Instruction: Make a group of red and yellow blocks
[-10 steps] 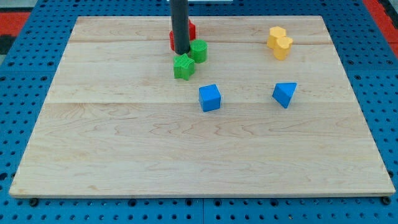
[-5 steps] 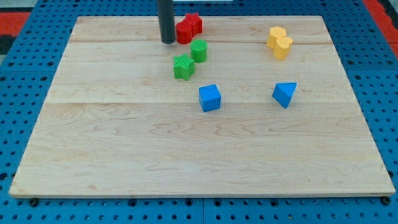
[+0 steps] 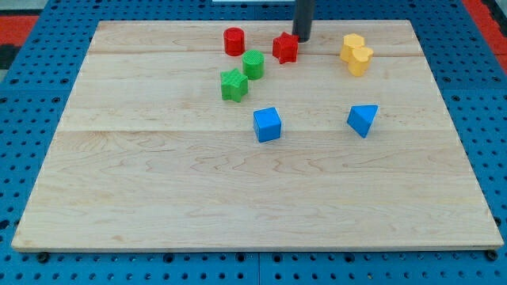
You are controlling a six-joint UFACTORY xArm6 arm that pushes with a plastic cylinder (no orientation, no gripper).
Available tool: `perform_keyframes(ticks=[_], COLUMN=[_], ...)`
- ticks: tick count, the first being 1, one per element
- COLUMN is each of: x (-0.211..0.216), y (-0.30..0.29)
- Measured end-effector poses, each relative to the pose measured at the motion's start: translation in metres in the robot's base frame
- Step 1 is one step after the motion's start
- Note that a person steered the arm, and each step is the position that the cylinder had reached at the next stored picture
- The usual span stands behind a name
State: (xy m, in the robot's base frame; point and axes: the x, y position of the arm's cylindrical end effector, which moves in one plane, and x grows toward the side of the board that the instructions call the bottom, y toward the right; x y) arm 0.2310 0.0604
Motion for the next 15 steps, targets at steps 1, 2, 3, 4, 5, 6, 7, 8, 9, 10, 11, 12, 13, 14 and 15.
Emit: perform_keyframes(ticks=[1, 2, 3, 4, 5, 6, 7, 8, 9, 10, 11, 12, 13, 14, 15], x=[-0.038, -0.037, -0.027, 0.012, 0.020, 0.022, 0.033, 0.033, 0.034, 0.038, 0.038, 0.022, 0.009, 0.005, 0.000], y=[-0.010, -0.071, -0.143, -0.127, -0.101, -0.079, -0.066, -0.028, 0.012, 0.035, 0.051, -0.009, -0.034, -0.001, 0.039])
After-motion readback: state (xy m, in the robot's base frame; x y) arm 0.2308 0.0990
